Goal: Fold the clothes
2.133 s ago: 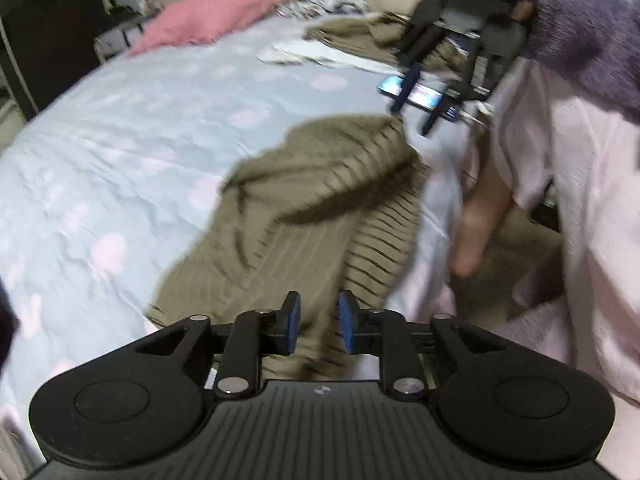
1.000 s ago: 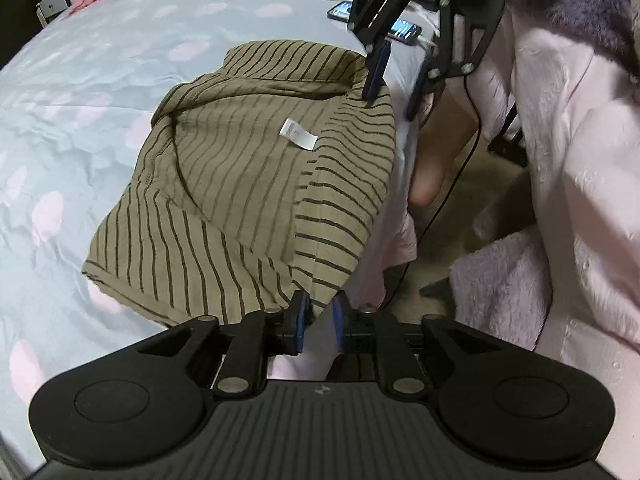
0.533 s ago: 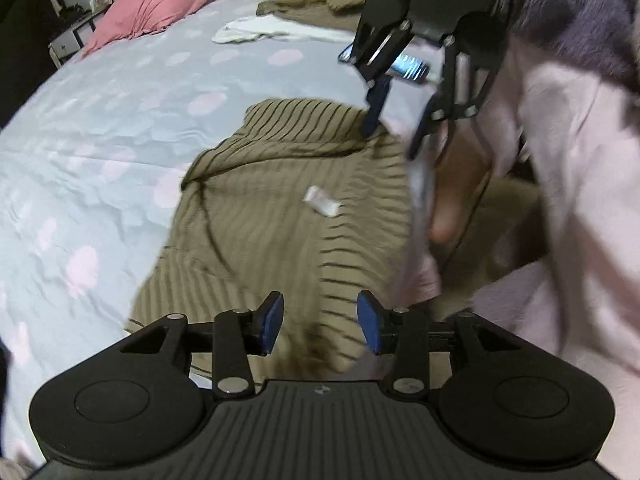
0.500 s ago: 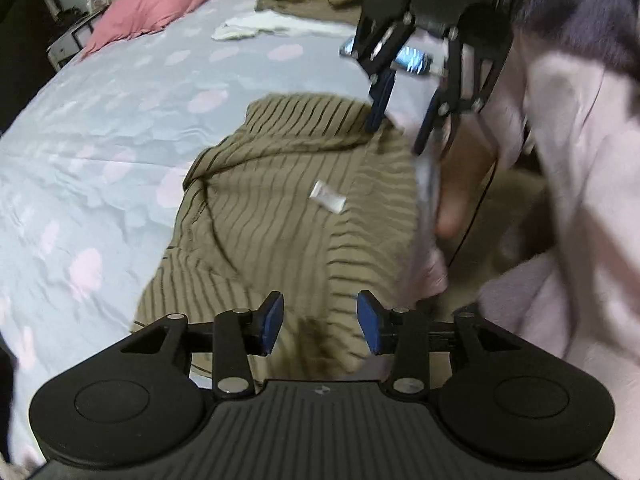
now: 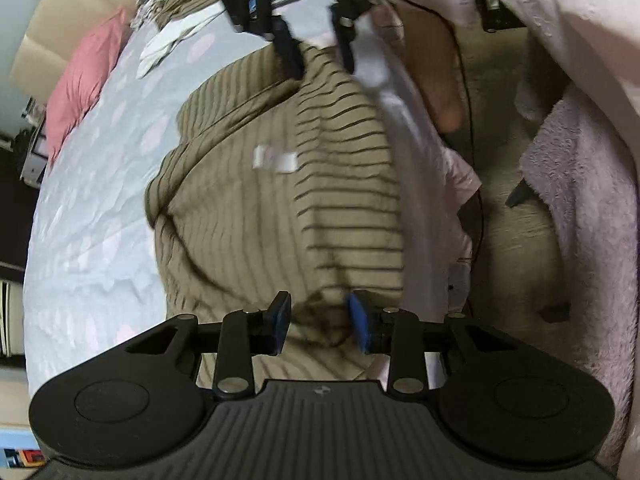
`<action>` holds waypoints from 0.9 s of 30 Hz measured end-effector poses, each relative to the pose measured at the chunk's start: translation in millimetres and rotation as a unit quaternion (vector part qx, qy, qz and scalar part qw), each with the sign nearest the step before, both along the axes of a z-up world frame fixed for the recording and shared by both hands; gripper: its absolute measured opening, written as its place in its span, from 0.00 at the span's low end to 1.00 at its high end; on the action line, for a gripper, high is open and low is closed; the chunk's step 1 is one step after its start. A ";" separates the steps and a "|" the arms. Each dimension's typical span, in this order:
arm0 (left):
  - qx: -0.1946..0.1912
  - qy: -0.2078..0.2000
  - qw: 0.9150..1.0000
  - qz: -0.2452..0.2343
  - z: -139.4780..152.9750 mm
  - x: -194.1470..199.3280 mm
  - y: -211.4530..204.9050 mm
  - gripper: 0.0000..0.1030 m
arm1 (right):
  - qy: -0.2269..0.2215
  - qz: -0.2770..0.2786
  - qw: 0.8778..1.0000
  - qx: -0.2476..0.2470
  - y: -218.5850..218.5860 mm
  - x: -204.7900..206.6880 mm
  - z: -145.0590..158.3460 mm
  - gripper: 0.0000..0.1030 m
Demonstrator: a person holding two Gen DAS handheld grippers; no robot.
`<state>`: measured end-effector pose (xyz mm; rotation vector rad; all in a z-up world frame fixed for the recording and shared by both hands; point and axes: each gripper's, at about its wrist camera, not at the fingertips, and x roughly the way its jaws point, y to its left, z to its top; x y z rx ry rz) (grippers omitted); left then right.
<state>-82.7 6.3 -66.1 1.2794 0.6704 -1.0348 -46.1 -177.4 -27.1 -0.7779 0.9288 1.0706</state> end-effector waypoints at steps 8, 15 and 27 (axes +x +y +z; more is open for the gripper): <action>0.028 -0.006 1.000 -0.005 -23.4 3.7 -7.5 0.22 | -0.008 0.041 0.998 -0.050 14.3 -4.8 -22.5 0.36; -0.021 0.018 0.998 0.049 2.9 10.9 4.0 0.06 | -0.029 -0.043 0.999 0.014 -17.8 9.7 14.2 0.06; -0.142 -0.097 0.974 0.147 58.8 29.8 23.9 0.04 | -0.102 -0.100 0.989 0.030 -24.6 18.4 31.1 0.04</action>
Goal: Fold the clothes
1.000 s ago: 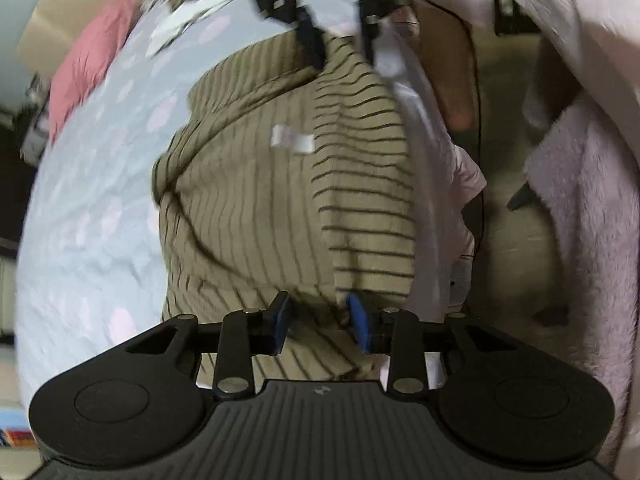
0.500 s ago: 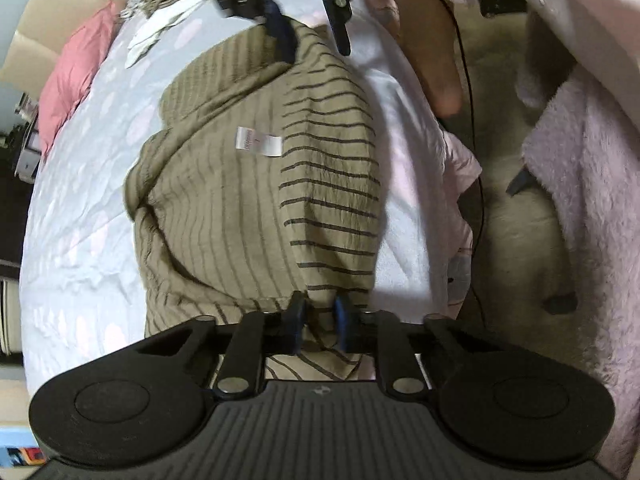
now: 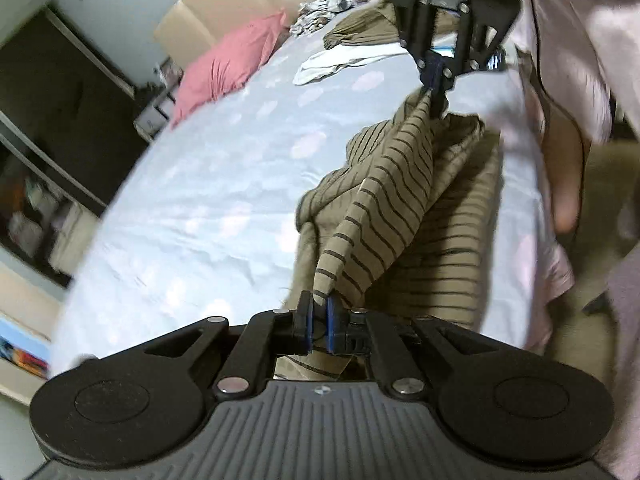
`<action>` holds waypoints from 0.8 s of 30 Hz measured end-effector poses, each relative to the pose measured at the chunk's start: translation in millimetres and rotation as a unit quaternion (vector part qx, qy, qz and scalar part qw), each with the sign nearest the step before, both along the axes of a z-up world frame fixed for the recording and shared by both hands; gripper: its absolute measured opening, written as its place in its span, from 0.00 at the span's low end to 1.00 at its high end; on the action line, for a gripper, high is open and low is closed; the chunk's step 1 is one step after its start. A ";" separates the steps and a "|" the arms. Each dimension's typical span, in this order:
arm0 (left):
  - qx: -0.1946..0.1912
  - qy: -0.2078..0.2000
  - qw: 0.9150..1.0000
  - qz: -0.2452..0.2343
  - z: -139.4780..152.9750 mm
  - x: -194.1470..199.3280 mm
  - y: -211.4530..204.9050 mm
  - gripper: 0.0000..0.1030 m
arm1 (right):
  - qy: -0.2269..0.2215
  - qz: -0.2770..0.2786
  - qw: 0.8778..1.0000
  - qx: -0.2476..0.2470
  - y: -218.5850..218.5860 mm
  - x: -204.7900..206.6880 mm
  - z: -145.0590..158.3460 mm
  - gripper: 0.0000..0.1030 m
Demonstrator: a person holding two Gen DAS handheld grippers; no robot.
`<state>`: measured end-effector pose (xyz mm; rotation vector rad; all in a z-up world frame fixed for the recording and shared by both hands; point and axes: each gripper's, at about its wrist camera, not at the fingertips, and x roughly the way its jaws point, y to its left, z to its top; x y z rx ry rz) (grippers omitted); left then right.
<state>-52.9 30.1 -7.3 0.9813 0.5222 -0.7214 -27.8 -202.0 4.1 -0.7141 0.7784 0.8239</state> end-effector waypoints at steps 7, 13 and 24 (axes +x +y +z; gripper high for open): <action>-0.082 0.190 0.978 -0.009 2.9 12.7 9.2 0.05 | 0.007 -0.008 1.000 0.014 1.9 6.2 -2.2 0.04; -0.151 0.199 0.967 0.044 15.7 29.2 21.8 0.05 | 0.007 -0.014 1.000 0.017 -0.7 8.3 -3.6 0.04; -0.224 0.256 0.936 0.087 25.0 49.5 38.6 0.06 | -0.004 -0.034 0.999 0.013 -0.7 10.5 -4.1 0.04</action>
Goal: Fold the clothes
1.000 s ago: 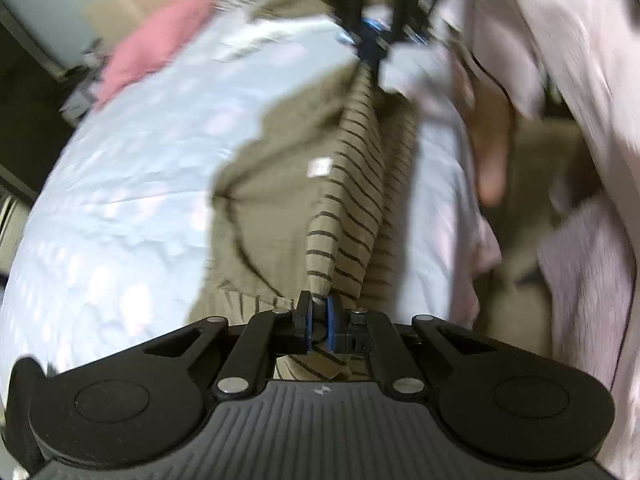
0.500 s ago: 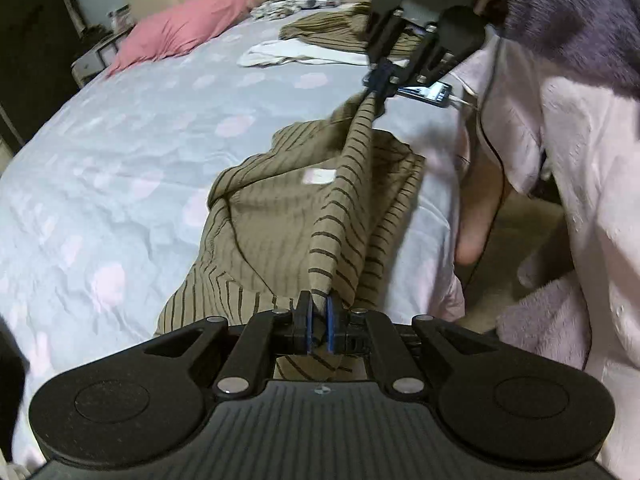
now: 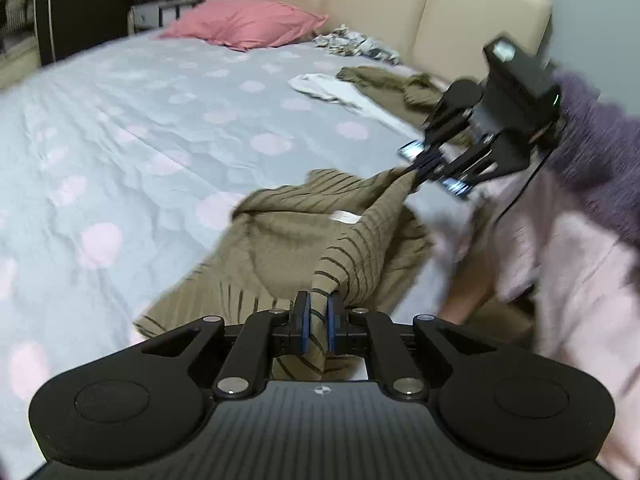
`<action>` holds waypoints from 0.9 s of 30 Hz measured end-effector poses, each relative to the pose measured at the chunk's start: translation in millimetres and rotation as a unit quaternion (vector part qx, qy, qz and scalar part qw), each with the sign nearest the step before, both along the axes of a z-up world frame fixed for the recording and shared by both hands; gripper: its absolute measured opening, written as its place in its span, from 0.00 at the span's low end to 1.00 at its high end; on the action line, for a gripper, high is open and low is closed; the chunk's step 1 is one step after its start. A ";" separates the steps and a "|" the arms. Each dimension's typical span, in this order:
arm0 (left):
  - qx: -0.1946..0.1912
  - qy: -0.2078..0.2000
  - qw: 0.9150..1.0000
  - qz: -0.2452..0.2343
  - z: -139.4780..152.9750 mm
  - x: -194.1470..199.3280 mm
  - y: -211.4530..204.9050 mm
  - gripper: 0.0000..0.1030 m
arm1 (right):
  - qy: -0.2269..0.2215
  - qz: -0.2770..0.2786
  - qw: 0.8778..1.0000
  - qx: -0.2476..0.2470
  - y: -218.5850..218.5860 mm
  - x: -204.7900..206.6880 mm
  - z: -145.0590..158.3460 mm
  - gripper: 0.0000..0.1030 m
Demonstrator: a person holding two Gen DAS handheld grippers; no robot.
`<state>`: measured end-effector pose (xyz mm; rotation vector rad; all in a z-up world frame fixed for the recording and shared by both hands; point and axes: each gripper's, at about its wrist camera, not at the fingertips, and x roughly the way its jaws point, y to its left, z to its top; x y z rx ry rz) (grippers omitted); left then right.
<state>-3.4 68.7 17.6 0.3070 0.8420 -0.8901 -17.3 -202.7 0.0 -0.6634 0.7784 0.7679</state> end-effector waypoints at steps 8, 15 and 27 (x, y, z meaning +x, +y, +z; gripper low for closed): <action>0.166 -0.205 0.963 -0.053 -18.2 -41.4 -33.5 0.05 | -0.050 0.029 0.997 -0.055 19.7 -16.5 -16.6 0.04; 0.262 -0.220 0.932 -0.119 -60.0 -56.5 -49.8 0.04 | -0.018 0.100 0.987 -0.127 29.9 -33.6 -48.5 0.04; 0.294 -0.172 0.919 -0.201 -94.8 -90.5 -50.1 0.04 | 0.024 0.132 0.983 -0.124 28.1 -43.0 -52.6 0.17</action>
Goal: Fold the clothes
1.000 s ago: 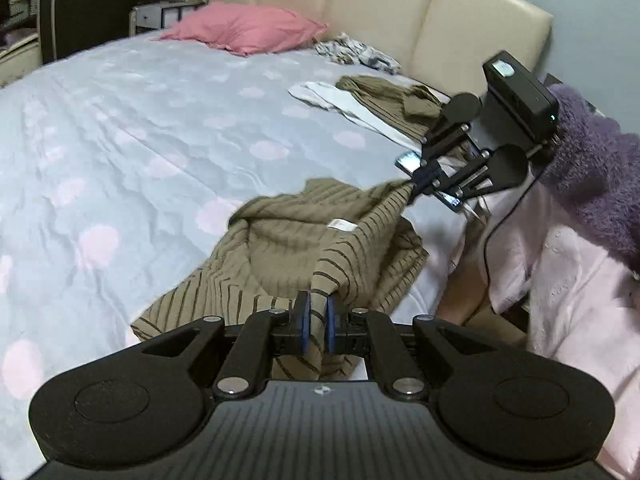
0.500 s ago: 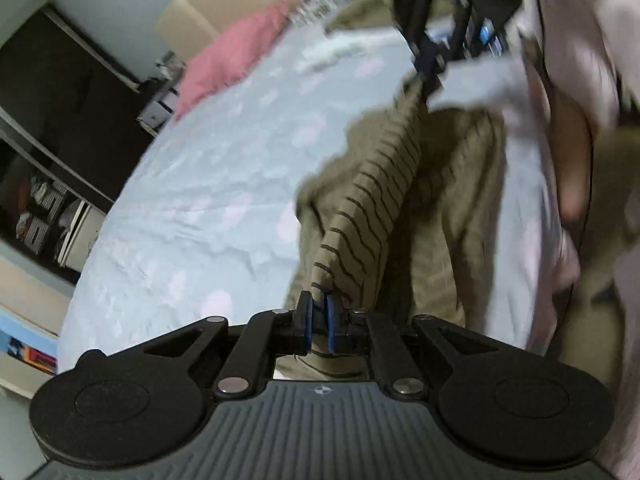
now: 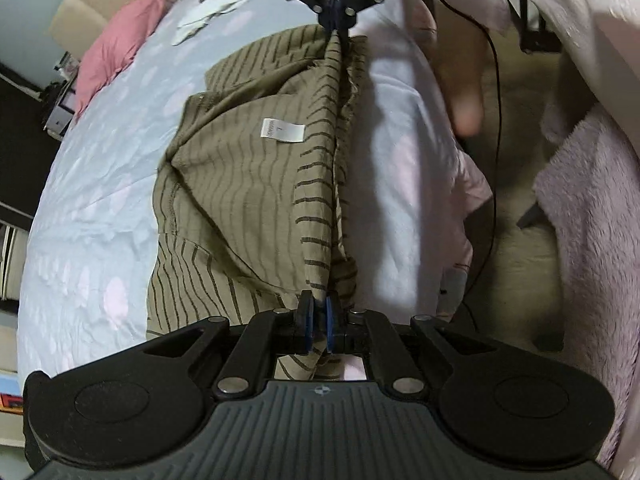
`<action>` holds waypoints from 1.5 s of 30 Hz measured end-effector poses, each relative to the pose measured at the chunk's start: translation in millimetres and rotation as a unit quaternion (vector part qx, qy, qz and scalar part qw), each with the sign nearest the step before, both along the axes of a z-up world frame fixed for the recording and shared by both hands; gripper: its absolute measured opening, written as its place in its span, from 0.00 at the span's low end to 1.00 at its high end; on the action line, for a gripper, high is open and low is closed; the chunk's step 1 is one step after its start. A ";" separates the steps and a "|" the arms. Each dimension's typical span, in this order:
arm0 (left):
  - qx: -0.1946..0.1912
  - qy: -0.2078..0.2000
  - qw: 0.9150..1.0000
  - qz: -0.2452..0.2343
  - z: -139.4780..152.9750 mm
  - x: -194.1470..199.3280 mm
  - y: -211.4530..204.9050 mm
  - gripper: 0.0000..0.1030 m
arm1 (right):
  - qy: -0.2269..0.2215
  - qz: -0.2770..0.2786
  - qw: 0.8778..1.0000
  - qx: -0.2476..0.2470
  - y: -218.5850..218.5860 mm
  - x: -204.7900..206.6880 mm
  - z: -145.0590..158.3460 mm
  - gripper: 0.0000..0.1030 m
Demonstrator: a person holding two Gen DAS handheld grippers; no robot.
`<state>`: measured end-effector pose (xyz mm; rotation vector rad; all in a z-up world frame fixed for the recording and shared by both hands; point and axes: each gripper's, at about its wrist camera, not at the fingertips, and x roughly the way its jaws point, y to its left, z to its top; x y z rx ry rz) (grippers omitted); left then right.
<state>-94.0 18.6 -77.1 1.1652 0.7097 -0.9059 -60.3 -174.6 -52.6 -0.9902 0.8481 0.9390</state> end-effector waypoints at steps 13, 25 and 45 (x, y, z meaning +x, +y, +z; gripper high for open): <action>-0.106 0.069 0.991 0.040 43.5 4.0 6.0 0.22 | 0.045 -0.064 0.986 0.145 -29.1 -4.1 49.4 0.39; -0.194 0.024 0.953 0.232 59.6 74.1 5.8 0.23 | -0.007 -0.242 0.949 0.204 -16.4 50.5 41.9 0.34; -0.265 0.043 0.893 0.361 35.0 108.8 5.7 0.04 | 0.063 -0.311 0.917 0.243 -1.0 78.1 5.4 0.19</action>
